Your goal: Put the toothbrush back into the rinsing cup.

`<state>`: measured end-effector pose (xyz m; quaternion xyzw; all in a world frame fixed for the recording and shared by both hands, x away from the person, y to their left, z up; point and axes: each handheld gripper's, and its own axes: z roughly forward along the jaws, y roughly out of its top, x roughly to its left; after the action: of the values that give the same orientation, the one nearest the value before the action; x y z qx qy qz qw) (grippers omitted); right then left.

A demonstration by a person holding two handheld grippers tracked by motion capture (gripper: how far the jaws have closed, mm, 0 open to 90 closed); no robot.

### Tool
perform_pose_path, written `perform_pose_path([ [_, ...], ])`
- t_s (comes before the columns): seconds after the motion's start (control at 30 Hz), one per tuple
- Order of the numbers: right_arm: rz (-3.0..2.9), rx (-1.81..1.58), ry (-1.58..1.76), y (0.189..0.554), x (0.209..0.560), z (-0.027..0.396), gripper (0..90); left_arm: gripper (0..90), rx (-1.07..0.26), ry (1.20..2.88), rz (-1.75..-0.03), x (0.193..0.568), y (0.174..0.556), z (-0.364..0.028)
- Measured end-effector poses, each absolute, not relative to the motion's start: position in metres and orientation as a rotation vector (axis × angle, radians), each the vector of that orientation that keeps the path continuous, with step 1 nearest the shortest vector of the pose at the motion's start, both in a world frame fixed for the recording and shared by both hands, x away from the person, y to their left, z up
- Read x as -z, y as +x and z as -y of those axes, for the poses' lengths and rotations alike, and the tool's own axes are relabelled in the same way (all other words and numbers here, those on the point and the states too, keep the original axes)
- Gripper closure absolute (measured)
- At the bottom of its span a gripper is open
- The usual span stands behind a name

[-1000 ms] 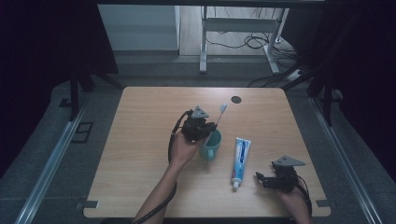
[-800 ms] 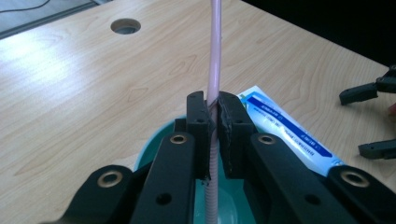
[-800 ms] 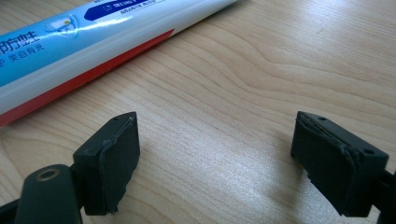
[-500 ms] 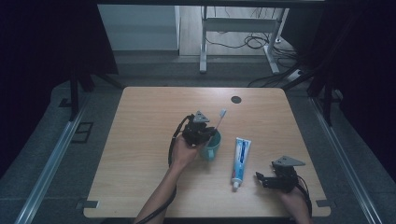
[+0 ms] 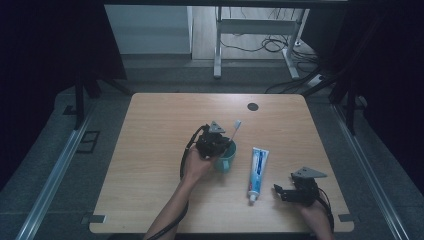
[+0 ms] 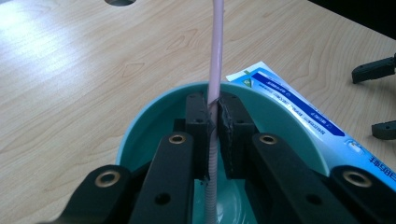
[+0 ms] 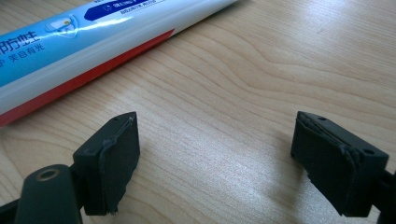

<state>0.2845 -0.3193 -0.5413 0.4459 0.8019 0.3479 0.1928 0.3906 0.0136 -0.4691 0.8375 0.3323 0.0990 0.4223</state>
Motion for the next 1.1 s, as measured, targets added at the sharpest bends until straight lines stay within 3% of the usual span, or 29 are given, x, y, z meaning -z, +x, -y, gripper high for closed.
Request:
perform_pose_path([
  [0.23,-2.25,-0.976,1.251,0.285,0.541,0.319,15.1,80.7,-0.217,2.106,-0.848,0.471,0.392,-0.015],
  [1.1,-2.25,-0.976,1.251,0.285,0.541,0.319,15.1,57.1,-0.269,2.095,-0.843,0.451,0.383,-0.019],
])
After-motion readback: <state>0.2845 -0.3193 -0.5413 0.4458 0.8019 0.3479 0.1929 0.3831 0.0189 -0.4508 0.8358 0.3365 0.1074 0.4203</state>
